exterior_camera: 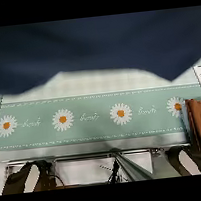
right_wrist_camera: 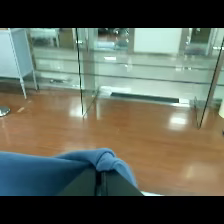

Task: Fold the shirts.

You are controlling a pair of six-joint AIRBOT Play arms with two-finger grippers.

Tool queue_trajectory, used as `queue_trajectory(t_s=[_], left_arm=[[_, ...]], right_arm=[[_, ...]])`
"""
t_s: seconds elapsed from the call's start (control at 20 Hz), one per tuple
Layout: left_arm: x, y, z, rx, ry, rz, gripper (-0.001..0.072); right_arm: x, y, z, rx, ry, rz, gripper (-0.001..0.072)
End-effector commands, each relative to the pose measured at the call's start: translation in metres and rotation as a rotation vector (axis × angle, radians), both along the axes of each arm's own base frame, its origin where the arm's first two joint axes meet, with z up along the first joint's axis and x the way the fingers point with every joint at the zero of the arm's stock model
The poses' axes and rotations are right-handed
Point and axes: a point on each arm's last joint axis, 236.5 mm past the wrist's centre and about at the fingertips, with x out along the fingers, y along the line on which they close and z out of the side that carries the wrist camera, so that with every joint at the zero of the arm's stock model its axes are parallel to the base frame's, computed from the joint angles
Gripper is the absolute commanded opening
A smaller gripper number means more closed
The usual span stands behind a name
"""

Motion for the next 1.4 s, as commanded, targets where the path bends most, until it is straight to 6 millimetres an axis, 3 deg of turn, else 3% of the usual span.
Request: queue_trajectory(t_s=[0.0, 0.15, 0.25, 0.4, 0.55, 0.7, 0.9, 1.05, 1.2, 1.35], left_arm=[[-0.042, 0.020, -0.016, 0.019, 0.022, 0.149, 0.0023], [-0.022, 0.035, -0.058, -0.066, 0.143, 0.176, 0.0023], [0.015, 0.041, -0.101, -0.109, 0.263, 0.148, 0.0023], [0.081, 0.044, -0.202, -0.221, 0.528, 0.075, 0.0024], [0.141, 0.036, -0.306, -0.358, 0.749, -0.024, 0.0023], [0.201, 0.026, -0.384, -0.397, 0.893, -0.057, 0.0023], [0.286, 0.001, -0.446, -0.446, 0.926, -0.091, 0.0024], [0.330, -0.019, -0.480, -0.521, 0.991, -0.134, 0.0024], [0.340, -0.039, -0.511, -0.612, 1.106, -0.194, 0.0024], [0.332, -0.040, -0.527, -0.619, 1.179, -0.203, 0.0025]], right_arm=[[-0.029, 0.003, -0.026, -0.005, 0.072, -0.021, 0.0026], [-0.017, -0.003, -0.072, 0.006, 0.232, -0.024, 0.0026], [0.006, -0.006, -0.105, 0.054, 0.338, -0.014, 0.0026], [0.057, -0.006, -0.175, 0.161, 0.498, 0.032, 0.0026], [0.116, -0.008, -0.253, 0.274, 0.616, 0.070, 0.0026], [0.176, -0.025, -0.318, 0.336, 0.704, 0.040, 0.0026], [0.266, -0.032, -0.382, 0.480, 0.729, -0.006, 0.0025], [0.324, -0.038, -0.425, 0.538, 0.781, -0.019, 0.0026], [0.358, -0.036, -0.457, 0.582, 0.870, -0.002, 0.0026], [0.364, -0.029, -0.476, 0.603, 0.951, 0.033, 0.0026]])
